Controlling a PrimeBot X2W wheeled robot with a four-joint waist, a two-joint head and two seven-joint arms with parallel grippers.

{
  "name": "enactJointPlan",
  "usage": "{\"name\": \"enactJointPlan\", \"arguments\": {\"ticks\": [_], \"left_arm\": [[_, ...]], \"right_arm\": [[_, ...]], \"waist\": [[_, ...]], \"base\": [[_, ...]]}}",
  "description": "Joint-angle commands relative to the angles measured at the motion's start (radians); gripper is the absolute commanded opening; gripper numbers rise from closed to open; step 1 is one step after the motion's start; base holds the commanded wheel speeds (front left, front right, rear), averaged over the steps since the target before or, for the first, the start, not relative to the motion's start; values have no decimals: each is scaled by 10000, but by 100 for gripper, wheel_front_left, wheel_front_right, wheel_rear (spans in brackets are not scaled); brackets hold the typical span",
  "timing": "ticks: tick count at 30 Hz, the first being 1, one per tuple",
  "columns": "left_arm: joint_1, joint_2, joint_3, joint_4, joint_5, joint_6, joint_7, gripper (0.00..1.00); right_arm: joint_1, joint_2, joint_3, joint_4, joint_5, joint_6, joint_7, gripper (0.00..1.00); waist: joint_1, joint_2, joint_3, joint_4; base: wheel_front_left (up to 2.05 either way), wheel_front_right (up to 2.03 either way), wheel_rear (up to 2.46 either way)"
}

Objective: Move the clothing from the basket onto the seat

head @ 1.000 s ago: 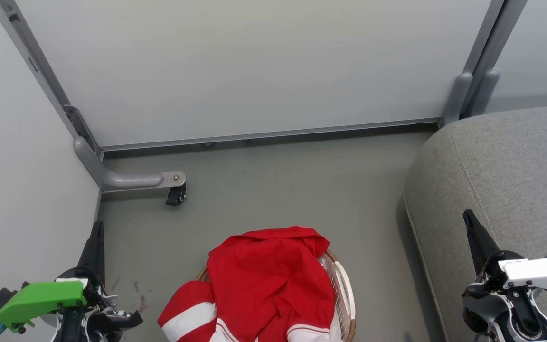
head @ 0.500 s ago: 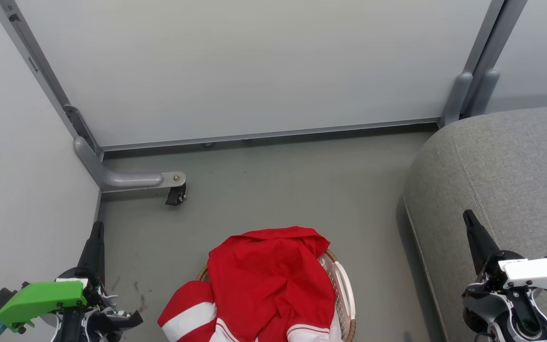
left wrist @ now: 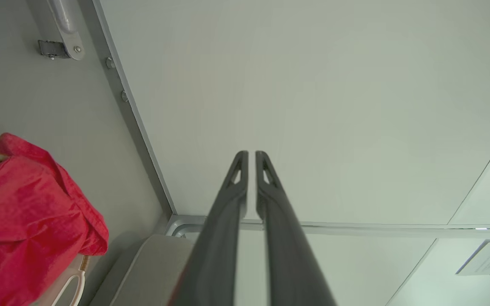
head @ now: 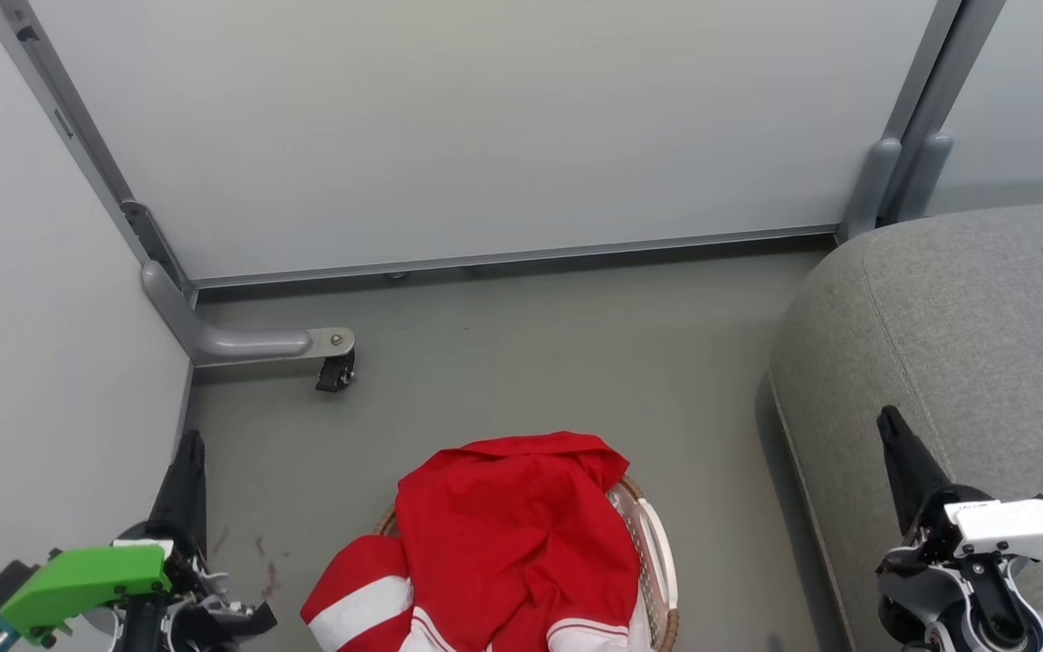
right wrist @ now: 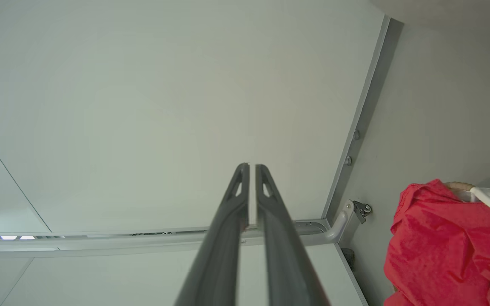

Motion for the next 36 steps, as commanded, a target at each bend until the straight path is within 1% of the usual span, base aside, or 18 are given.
{"name": "enactJointPlan", "arguments": {"ticks": [1,6,10,14,21,27,36], "left_arm": [[62,-17,-8,91,1,8,-1,100],[84,-21,-39,253,177,8,-201,100],[11,42,-62,330,653,6,-404,100],[-69,96,-74,404,1481,4,-592,100],[-147,209,-179,467,3253,1,-912,100],[-199,261,-277,633,4637,3,-1163,100],[-306,373,-476,864,6459,149,-1512,100]], "right_arm": [[30,31,8,84,-1,-2,-3,100],[-18,15,178,146,-236,-4,-202,100],[-161,-65,306,185,-734,-3,-408,100],[-290,-109,397,196,-1555,-3,-597,100],[-469,-145,537,243,-3262,-3,-917,100],[-613,-166,661,373,-4508,-3,-1167,100],[-806,-257,908,576,-6200,-3,-1517,100]], "waist": [[0,0,1,0],[0,0,16,2],[0,0,42,9],[0,0,75,23],[0,0,127,53],[0,0,158,83],[0,0,190,138]], "base": [[0,0,0],[0,0,0],[0,0,0],[0,0,0],[0,0,0],[0,0,0],[0,0,0]]}}
